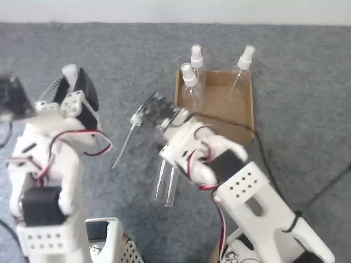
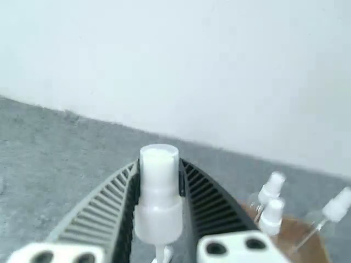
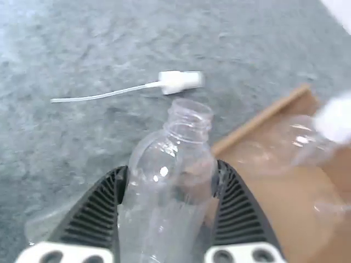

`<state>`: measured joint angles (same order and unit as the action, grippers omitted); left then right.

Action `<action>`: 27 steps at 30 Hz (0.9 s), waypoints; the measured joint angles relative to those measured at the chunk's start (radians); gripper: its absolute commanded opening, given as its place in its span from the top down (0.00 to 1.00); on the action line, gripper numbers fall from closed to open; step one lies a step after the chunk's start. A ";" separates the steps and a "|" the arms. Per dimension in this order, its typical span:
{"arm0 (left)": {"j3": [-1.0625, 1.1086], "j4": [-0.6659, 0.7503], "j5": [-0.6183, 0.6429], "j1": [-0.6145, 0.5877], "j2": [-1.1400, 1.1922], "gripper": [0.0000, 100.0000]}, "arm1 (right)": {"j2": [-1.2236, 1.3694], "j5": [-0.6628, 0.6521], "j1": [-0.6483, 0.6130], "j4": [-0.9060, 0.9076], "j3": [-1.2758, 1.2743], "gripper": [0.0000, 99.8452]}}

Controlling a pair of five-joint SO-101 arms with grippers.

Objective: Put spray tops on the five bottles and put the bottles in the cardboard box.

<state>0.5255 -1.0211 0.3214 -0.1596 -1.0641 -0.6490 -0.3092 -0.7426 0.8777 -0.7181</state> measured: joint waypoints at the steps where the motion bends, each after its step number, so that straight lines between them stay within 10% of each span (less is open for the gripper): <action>1: 0.017 0.003 0.020 0.000 -0.023 0.99 | 0.000 0.000 -0.017 -0.026 -0.026 0.99; 11: 0.189 0.141 0.133 0.005 -0.242 0.99 | -0.199 0.006 -0.094 -0.399 -0.410 0.99; 27: 0.239 0.195 0.150 0.126 -0.252 0.99 | -0.321 0.009 -0.152 -0.434 -0.496 0.99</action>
<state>0.7649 -0.8263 0.4718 -0.0338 -1.3157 -0.9697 -0.3000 -0.8945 0.4434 -1.2137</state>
